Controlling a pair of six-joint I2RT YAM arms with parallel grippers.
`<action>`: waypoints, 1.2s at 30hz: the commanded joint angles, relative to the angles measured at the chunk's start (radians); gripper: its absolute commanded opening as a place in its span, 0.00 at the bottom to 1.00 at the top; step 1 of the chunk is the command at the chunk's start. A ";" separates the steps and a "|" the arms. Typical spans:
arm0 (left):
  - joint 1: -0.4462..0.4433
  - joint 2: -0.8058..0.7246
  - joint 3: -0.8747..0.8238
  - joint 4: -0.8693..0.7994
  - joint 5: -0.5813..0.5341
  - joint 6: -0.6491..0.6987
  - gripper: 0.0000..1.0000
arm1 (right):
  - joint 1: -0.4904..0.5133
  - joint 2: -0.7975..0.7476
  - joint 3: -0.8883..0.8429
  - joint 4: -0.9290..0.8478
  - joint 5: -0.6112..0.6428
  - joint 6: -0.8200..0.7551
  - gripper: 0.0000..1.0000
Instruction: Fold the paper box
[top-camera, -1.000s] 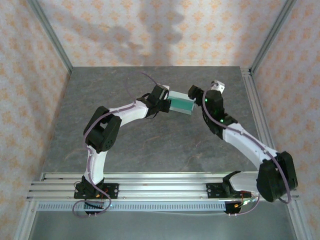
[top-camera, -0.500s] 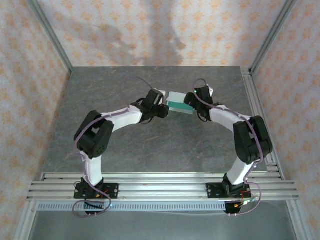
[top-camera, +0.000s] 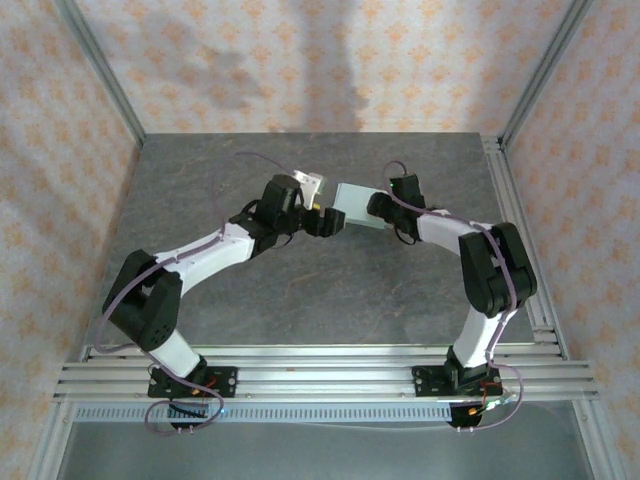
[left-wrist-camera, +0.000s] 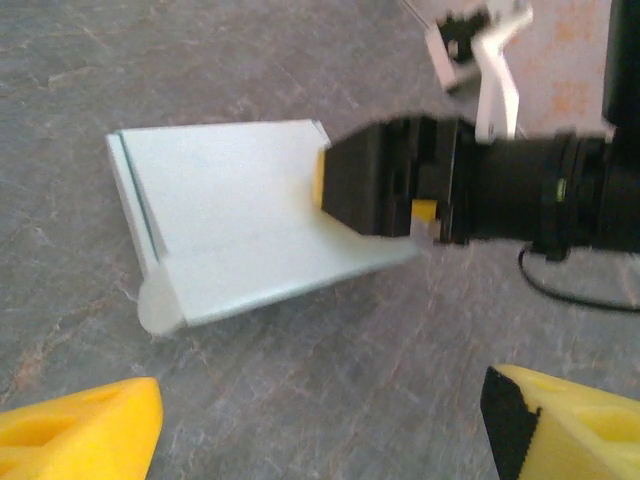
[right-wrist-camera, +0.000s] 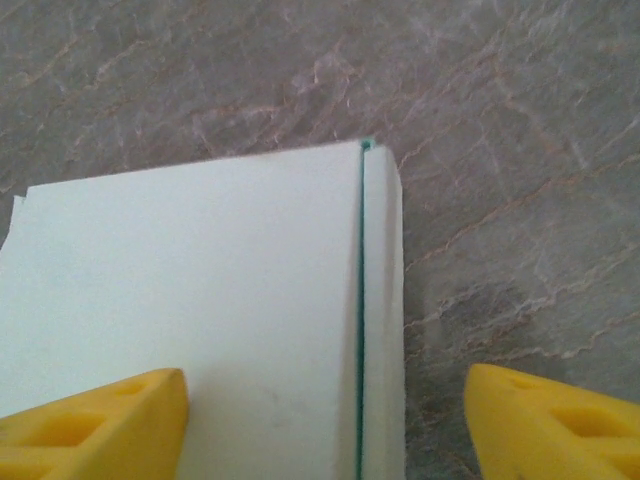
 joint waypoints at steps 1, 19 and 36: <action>0.044 0.076 0.131 -0.045 -0.021 -0.093 0.83 | -0.005 0.036 0.007 -0.026 -0.008 -0.073 0.63; 0.126 0.413 0.397 -0.321 -0.031 -0.178 0.59 | 0.002 0.076 0.051 -0.036 -0.316 -0.189 0.54; 0.169 0.461 0.350 -0.211 0.141 -0.238 0.23 | -0.024 -0.047 -0.047 0.020 -0.293 -0.125 0.80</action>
